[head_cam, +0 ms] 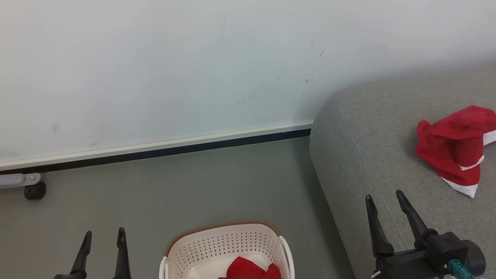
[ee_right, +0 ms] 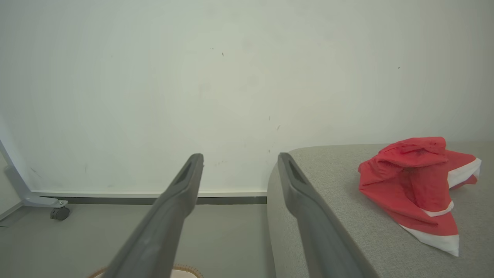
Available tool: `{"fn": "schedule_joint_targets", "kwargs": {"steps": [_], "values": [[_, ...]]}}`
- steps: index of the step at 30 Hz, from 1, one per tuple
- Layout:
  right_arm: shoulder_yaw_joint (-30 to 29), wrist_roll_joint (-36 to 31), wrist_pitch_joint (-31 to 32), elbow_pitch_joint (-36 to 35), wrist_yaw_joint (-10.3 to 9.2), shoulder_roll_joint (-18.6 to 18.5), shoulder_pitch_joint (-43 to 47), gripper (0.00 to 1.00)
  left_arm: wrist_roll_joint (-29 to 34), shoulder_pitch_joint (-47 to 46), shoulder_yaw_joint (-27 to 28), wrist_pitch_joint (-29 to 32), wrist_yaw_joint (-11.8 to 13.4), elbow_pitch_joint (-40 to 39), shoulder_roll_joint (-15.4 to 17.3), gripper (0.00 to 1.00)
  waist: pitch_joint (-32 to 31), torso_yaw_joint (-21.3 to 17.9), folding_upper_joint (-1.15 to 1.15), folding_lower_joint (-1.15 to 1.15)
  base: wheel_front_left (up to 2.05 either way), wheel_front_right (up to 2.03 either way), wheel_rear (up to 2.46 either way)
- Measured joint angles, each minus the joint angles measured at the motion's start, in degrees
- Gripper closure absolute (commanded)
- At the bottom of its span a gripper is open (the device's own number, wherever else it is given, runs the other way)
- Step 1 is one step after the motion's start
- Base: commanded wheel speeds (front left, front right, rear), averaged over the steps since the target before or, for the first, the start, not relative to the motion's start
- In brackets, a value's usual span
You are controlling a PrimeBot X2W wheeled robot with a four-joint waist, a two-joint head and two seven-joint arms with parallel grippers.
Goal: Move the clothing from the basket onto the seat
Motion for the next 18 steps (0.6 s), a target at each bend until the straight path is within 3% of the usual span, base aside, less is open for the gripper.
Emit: {"fn": "schedule_joint_targets", "kwargs": {"steps": [18], "values": [[-1.19, -0.33, 0.0, -1.6, 0.0, 0.18, -0.42, 0.0, 1.63, -1.16, -0.65, -0.01, -0.54, -1.25, 0.08, 0.0, 3.3, -0.34, 0.0, 0.0, 0.0, 0.0, 0.0]]}}
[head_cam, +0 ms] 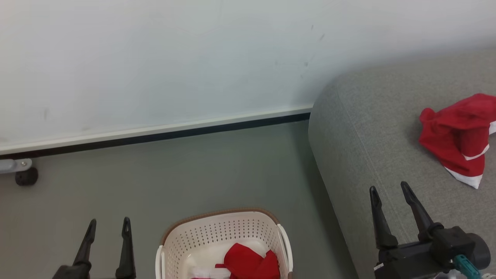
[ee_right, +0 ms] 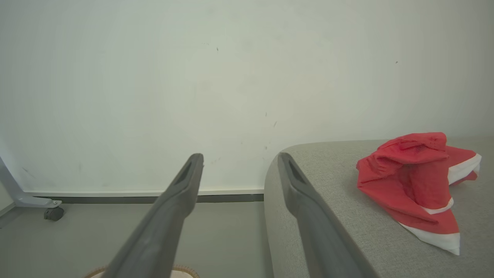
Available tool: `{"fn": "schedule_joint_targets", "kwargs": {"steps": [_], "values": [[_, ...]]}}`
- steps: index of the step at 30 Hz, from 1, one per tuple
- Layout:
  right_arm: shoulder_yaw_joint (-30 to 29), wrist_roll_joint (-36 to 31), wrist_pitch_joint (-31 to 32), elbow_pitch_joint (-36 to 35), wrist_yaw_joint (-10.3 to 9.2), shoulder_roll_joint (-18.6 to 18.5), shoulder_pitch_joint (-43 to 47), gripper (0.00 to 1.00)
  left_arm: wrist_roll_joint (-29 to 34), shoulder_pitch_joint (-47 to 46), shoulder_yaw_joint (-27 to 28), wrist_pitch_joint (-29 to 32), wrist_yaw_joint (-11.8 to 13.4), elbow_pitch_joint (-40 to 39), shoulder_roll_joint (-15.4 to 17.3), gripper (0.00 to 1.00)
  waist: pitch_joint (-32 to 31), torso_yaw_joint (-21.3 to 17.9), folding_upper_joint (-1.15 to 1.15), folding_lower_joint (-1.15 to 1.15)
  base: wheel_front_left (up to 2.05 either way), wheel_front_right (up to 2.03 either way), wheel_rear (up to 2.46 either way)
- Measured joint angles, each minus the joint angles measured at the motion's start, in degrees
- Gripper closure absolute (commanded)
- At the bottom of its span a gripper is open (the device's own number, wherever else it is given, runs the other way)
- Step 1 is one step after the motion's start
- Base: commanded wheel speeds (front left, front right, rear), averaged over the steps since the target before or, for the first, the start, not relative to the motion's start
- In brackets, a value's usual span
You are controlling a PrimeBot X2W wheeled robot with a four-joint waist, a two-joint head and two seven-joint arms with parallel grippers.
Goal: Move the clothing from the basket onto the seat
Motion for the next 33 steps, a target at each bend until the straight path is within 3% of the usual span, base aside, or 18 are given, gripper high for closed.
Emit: {"fn": "schedule_joint_targets", "kwargs": {"steps": [13, 33], "values": [[-1.67, -1.22, 0.0, -1.78, 0.0, 0.49, -5.88, 0.0, 2.1, -7.94, -5.41, 2.04, -3.09, 3.45, 0.64, 0.0, 8.48, -1.09, 0.01, 0.01, 0.0, 0.0, 0.0], [-2.65, -2.92, -0.01, -3.5, 0.0, 3.05, -18.59, 0.0, 7.81, -20.29, -12.27, 8.79, -7.1, 18.95, 0.91, 0.0, 24.71, -6.26, 0.01, 0.02, 0.0, 0.0, 0.0]]}}
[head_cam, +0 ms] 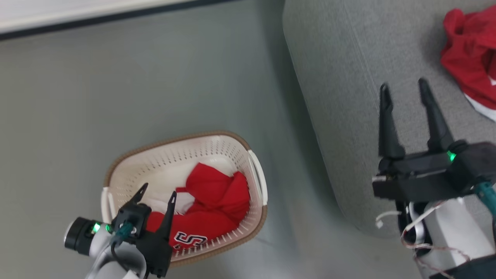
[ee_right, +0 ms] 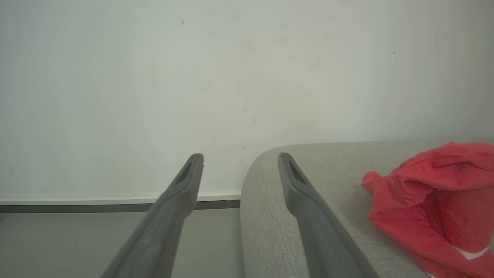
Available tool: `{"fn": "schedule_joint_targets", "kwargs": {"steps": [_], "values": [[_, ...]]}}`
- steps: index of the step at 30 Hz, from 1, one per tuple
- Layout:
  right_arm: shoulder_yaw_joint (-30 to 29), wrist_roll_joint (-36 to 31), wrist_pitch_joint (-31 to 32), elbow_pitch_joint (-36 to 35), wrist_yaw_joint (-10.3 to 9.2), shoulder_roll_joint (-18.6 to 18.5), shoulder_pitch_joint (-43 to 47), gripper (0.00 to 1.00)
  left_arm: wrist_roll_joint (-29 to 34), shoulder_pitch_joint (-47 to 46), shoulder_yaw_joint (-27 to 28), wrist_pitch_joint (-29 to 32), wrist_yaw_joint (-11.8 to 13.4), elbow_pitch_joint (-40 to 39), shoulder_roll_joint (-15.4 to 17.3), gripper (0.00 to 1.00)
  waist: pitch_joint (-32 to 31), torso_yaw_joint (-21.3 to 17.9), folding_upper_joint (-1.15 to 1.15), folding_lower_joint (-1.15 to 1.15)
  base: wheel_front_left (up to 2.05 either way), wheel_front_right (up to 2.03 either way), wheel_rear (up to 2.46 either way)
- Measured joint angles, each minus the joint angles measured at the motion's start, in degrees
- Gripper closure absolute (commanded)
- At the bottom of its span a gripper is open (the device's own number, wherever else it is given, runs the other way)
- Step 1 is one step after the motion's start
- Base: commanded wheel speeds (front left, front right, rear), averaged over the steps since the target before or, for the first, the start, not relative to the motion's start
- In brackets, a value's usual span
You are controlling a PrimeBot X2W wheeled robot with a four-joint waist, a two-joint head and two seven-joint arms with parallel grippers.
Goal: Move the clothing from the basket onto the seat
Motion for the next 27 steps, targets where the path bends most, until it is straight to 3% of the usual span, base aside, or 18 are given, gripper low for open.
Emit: {"fn": "schedule_joint_targets", "kwargs": {"steps": [18, 27], "values": [[-1.38, -0.94, -0.01, -2.77, -0.01, 0.91, -10.03, 0.0, 4.5, -11.84, -2.69, 5.9, -2.99, 9.29, 3.77, 0.0, 14.69, -4.08, 0.0, -0.01, 0.0, 0.0, 0.0], [-0.43, -2.01, -0.01, -2.81, 0.0, 3.18, -14.43, 0.0, 6.57, -15.73, -4.26, 9.35, -4.56, 13.1, 6.71, 0.0, 22.11, -5.69, 0.01, -0.01, 0.0, 0.0, 0.0]]}}
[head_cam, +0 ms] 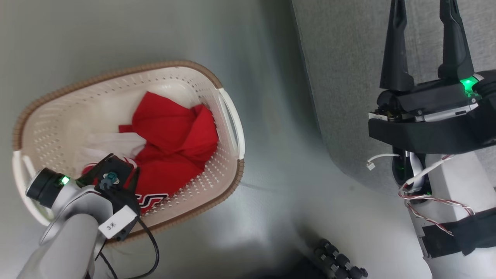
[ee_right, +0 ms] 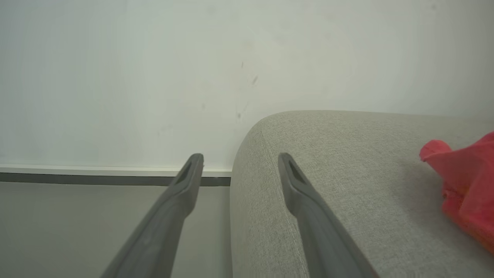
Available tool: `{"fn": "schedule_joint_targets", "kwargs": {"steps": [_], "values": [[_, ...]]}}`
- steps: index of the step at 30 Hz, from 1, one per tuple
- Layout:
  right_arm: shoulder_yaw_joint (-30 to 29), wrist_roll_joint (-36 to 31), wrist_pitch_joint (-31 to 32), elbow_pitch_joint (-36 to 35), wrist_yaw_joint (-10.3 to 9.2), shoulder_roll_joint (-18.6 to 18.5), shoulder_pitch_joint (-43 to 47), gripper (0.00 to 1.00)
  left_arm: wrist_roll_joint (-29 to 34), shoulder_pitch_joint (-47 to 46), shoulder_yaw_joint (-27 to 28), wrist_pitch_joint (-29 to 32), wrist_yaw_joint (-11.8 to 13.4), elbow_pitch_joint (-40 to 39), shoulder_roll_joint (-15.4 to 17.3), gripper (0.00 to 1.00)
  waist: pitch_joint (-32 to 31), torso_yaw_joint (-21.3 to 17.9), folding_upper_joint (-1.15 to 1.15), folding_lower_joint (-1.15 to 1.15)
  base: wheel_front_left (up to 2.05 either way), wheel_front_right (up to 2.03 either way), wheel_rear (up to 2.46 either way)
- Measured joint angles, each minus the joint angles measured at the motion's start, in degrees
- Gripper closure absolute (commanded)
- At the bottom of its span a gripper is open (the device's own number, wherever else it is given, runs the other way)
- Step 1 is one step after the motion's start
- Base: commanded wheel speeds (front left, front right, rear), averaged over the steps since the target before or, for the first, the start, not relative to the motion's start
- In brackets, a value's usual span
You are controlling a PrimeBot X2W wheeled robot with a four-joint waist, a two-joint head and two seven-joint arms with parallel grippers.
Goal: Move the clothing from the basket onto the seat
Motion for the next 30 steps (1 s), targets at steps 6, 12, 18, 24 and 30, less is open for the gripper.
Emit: {"fn": "schedule_joint_targets", "kwargs": {"steps": [6, 12, 18, 24, 30], "values": [[1.38, -0.09, 0.0, 1.15, 0.16, 1.04, -1.92, 0.0, 0.77, -1.83, -1.53, 1.72, -0.68, 2.68, 0.58, 0.0, 3.86, -1.73, -0.01, -0.01, 0.0, 0.0, 0.0], [2.38, -0.56, 0.0, 1.42, 0.59, 1.8, -2.48, 0.0, 1.79, -4.28, -2.42, 4.09, -0.92, 4.68, 1.6, 0.07, 6.03, -3.27, -0.01, -0.01, 0.0, 0.0, 0.0], [2.67, -0.62, 0.0, 2.87, 0.77, 2.15, -3.36, 0.0, 3.77, -5.6, -3.75, 6.51, -0.99, 7.36, 2.02, 1.0, 7.4, -4.6, -0.01, -0.01, 0.0, 0.0, 0.0], [3.0, -0.68, 0.0, 4.38, 1.1, 2.74, -3.63, 0.0, 3.74, -6.34, -3.88, 6.7, -0.99, 8.73, 1.82, 1.0, 7.24, -5.07, -0.01, -0.01, 0.0, 0.0, 0.0], [2.47, -0.7, 0.0, 6.06, 1.1, 2.79, -3.69, 0.0, 3.2, -6.71, -3.87, 4.25, -1.01, 8.88, -0.18, 1.0, 5.85, -4.95, -0.02, -0.02, 0.0, 0.0, 0.0]]}}
